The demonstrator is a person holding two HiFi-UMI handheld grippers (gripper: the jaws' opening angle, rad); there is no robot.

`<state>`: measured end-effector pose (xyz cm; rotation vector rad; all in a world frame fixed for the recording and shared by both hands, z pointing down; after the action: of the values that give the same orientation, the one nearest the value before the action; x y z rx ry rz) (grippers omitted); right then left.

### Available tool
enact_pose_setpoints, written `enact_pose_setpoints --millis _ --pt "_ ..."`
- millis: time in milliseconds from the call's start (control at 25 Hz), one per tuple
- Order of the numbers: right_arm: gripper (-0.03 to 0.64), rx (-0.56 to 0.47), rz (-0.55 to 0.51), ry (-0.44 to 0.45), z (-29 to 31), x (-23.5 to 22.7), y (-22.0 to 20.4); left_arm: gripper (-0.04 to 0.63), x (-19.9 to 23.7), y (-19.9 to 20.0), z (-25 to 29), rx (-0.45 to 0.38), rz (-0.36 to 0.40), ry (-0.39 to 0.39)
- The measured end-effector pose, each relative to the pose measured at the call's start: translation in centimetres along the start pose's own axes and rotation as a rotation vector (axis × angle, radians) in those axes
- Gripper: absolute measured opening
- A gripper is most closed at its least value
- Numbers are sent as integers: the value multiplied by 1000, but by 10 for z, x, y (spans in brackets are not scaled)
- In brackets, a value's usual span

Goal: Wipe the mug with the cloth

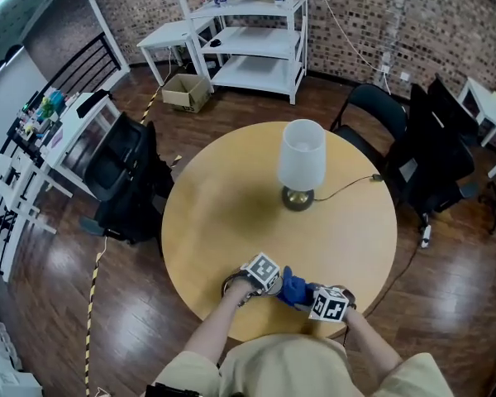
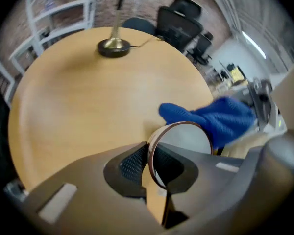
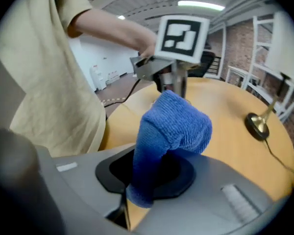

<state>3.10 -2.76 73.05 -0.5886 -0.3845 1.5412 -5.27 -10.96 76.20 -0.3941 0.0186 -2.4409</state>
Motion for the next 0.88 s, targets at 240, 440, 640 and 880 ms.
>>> enact_pose_setpoints --millis 240,440,640,880 --pt "77 -110 261 -130 -42 -37 -35 28 -29 21 5 30 463 177" --pt "77 -112 274 -169 -55 -51 -41 152 -33 28 2 -115 386 196" --pt "77 -104 262 -167 -70 -58 -39 48 -39 26 -2 -181 372 179" --pt "77 -119 288 -234 -109 -86 -49 40 -45 33 6 -135 498 247"
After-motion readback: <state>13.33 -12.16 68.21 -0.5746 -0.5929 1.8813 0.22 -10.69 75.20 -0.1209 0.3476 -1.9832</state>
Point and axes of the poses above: the fingertips, and each gripper's own axes: z forward along the fingers, x to its left, y out of its top, the point moved 1 cm from there along -z, backward along the fingers, and after that the axes turned 3 degrees about x, right-handed, at the moved point
